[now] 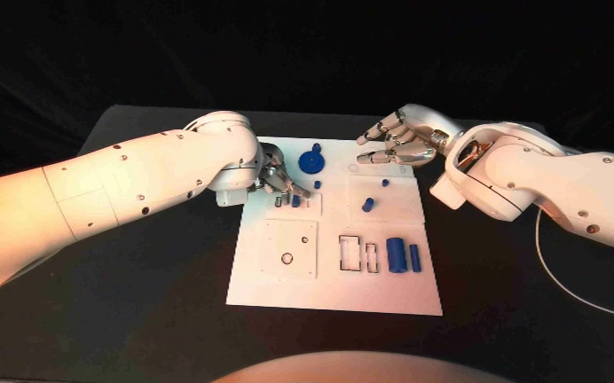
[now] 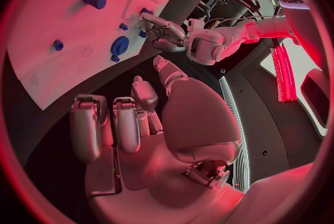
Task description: Assemble the parts on the task board
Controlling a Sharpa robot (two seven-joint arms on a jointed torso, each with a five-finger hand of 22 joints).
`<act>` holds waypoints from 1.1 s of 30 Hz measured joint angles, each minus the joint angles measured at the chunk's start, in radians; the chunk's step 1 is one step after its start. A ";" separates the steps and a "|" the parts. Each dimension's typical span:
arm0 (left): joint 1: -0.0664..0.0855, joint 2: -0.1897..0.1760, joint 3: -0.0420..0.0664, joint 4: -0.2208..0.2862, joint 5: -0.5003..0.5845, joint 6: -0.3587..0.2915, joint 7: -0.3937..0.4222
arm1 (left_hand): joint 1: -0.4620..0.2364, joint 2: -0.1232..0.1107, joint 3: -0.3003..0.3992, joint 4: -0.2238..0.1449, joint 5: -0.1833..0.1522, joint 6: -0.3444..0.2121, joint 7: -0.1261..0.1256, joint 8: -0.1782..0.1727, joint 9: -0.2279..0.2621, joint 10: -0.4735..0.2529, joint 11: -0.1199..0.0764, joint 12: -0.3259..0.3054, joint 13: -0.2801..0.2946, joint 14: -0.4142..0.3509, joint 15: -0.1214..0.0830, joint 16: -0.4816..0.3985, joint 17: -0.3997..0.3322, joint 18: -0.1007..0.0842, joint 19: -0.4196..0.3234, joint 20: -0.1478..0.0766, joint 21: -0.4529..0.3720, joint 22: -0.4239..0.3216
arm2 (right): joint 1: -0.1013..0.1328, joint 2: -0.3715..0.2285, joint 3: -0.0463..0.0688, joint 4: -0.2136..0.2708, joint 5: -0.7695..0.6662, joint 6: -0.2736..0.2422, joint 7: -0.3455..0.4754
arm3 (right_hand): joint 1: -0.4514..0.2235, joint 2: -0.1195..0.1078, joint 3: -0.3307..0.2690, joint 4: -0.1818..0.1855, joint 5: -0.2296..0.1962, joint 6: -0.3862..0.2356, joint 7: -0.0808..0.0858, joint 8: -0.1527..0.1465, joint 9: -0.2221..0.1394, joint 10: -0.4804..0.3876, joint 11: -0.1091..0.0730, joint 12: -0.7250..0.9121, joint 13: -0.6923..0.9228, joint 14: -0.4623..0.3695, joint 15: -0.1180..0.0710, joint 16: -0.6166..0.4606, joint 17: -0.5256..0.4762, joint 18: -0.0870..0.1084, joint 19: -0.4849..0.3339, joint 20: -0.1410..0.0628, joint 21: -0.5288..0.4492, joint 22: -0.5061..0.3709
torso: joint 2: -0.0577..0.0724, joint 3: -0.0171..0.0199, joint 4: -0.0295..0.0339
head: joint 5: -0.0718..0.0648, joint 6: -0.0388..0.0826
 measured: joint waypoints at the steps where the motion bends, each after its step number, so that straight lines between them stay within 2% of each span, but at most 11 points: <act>1: 0.000 -0.002 0.003 0.004 0.000 -0.003 0.000 | 0.000 0.000 -0.001 0.001 0.000 0.000 0.000 0.000 0.000 0.000 0.000 0.000 0.000 0.000 0.000 0.000 0.000 0.000 0.000 0.000 0.000 0.000 | 0.000 0.000 0.000 0.000 0.000 0.000 0.000 | 0.000 0.000 0.000 0.000 0.000 0.000 0.000 0.000 0.000 0.000 0.000 0.000 0.000 0.000 0.000 0.000 0.000 0.000 0.000 0.000 0.000 0.000 | 0.000 0.0000 -0.0001 | 0.000 0.000; 6: 0.002 -0.019 0.022 0.026 0.002 -0.020 0.000 | 0.006 0.006 -0.016 0.002 -0.004 0.000 0.000 0.000 -0.004 0.000 0.000 -0.010 -0.010 0.000 0.000 0.000 0.000 0.000 0.000 0.000 -0.012 0.000 | -0.002 0.002 0.000 -0.005 0.001 0.000 0.001 | 0.000 0.000 0.000 0.000 0.000 0.000 0.000 0.000 0.000 0.000 0.000 0.000 0.000 0.000 0.000 0.000 0.000 0.000 0.000 0.000 -0.004 0.000 | 0.000 -0.0002 -0.0002 | 0.001 0.003; 9: 0.006 -0.029 0.030 0.034 0.004 -0.030 0.000 | 0.026 0.009 -0.036 0.000 0.001 -0.014 0.009 0.000 -0.009 -0.027 0.008 -0.053 -0.051 0.000 0.000 0.000 0.000 0.000 0.000 0.000 -0.024 0.000 | -0.004 0.004 -0.001 -0.009 0.002 0.000 0.002 | 0.000 0.000 0.000 0.000 0.000 0.000 0.000 0.000 0.000 0.000 0.000 0.000 0.000 0.000 0.000 0.000 0.000 0.000 0.000 0.000 -0.004 0.000 | 0.000 0.0005 0.0003 | 0.001 0.004; 11: 0.013 -0.036 0.035 0.037 0.006 -0.035 0.000 | 0.050 0.010 -0.050 -0.003 0.007 -0.034 0.014 0.000 -0.015 -0.050 0.013 -0.088 -0.085 0.000 0.000 0.000 0.000 0.000 0.000 0.000 -0.035 0.000 | -0.006 0.006 -0.001 -0.010 0.002 0.000 0.002 | 0.000 0.000 0.000 0.000 0.000 0.000 0.000 0.000 0.000 0.000 0.000 0.000 0.000 0.000 0.000 0.000 0.000 0.000 0.000 0.000 -0.004 0.000 | 0.000 0.0009 0.0003 | 0.003 0.007; 13: 0.025 -0.043 0.039 0.035 0.007 -0.034 0.000 | 0.090 0.013 -0.058 -0.012 0.016 -0.062 0.025 -0.017 -0.027 -0.076 0.022 -0.125 -0.123 0.000 0.000 0.000 0.000 0.000 0.000 0.000 -0.050 0.000 | -0.007 0.008 -0.001 -0.011 0.003 0.000 0.003 | 0.000 0.000 0.000 0.000 0.000 0.000 0.000 0.000 0.000 0.000 0.000 0.000 0.000 0.000 0.000 0.000 0.000 0.000 0.000 0.000 -0.003 0.000 | 0.000 0.0007 0.0003 | 0.005 0.009; 16: 0.046 -0.047 0.043 0.019 0.007 -0.022 0.000 | 0.155 0.035 -0.039 -0.032 0.030 -0.097 0.043 -0.050 -0.053 -0.099 0.038 -0.156 -0.158 0.000 0.011 0.000 0.000 0.000 -0.002 0.006 -0.070 0.000 | -0.008 0.009 -0.001 -0.013 0.003 0.001 0.003 | 0.000 0.000 0.000 0.000 0.000 0.000 0.000 0.000 0.000 0.000 0.000 0.000 0.000 0.000 0.000 0.000 0.000 0.000 0.000 0.000 -0.003 0.001 | 0.000 0.0001 0.0003 | 0.004 0.011; 20: 0.074 -0.039 0.046 -0.040 0.006 0.009 0.000 | 0.174 0.042 -0.022 -0.029 0.032 -0.110 0.052 -0.076 -0.077 -0.106 0.044 -0.161 -0.168 0.000 0.018 0.000 0.000 0.000 -0.002 0.014 -0.074 0.000 | -0.009 0.009 -0.001 -0.016 0.004 0.001 0.004 | 0.000 0.000 0.000 0.000 0.000 0.000 0.000 0.000 0.000 0.000 0.000 0.000 0.000 0.000 0.000 0.000 0.000 0.000 0.000 0.000 -0.003 0.001 | 0.000 -0.0001 0.0003 | 0.003 0.013; 23: 0.088 -0.020 0.046 -0.101 0.004 0.030 0.000 | 0.165 0.028 -0.039 -0.012 0.024 -0.105 0.055 -0.076 -0.086 -0.106 0.044 -0.160 -0.168 0.000 0.018 0.000 0.000 0.000 0.000 0.018 -0.074 0.000 | -0.010 0.011 -0.001 -0.018 0.004 0.001 0.004 | 0.000 0.000 0.000 0.000 0.000 0.000 0.000 0.000 0.000 0.000 0.000 0.000 0.000 0.000 0.000 0.000 0.000 0.000 0.000 0.000 -0.003 0.001 | 0.000 -0.0001 0.0009 | 0.003 0.017; 26: 0.093 -0.001 0.046 -0.148 0.003 0.049 0.000 | 0.159 0.022 -0.055 0.003 0.023 -0.083 0.048 -0.072 -0.086 -0.106 0.044 -0.149 -0.164 0.000 0.018 0.000 0.000 0.000 0.000 0.018 -0.074 0.000 | -0.010 0.013 -0.001 -0.019 0.005 0.001 0.004 | 0.000 0.000 0.000 0.000 0.000 0.000 0.000 0.000 0.000 0.000 0.000 0.000 0.000 0.000 0.000 0.000 0.000 0.000 0.000 0.000 -0.003 0.001 | 0.001 -0.0008 0.0010 | 0.002 0.018; 28: 0.094 0.011 0.046 -0.175 0.002 0.063 0.000 | 0.149 0.032 -0.071 0.007 0.023 -0.066 0.041 -0.053 -0.077 -0.098 0.037 -0.137 -0.157 0.000 0.018 0.000 0.000 0.000 0.000 0.018 -0.074 0.000 | -0.010 0.015 -0.001 -0.020 0.005 0.001 0.004 | 0.000 0.000 0.000 0.000 0.000 0.000 0.000 0.000 0.000 0.000 0.000 0.000 0.000 0.000 0.000 0.000 0.000 0.000 0.000 0.000 -0.003 0.001 | 0.002 -0.0018 0.0007 | 0.003 0.019; 33: 0.095 0.034 0.041 -0.223 0.000 0.092 0.000 | 0.139 0.042 -0.091 0.005 0.019 -0.062 0.037 -0.035 -0.060 -0.093 0.032 -0.131 -0.154 0.000 0.018 0.000 0.000 0.000 0.000 0.018 -0.069 0.000 | -0.010 0.017 -0.001 -0.022 0.005 0.001 0.005 | 0.000 0.000 0.000 0.000 0.000 0.000 0.000 0.000 0.000 0.000 0.000 0.000 0.000 0.000 0.000 0.000 0.000 0.000 0.000 0.000 -0.003 0.001 | 0.002 -0.0025 0.0002 | 0.006 0.020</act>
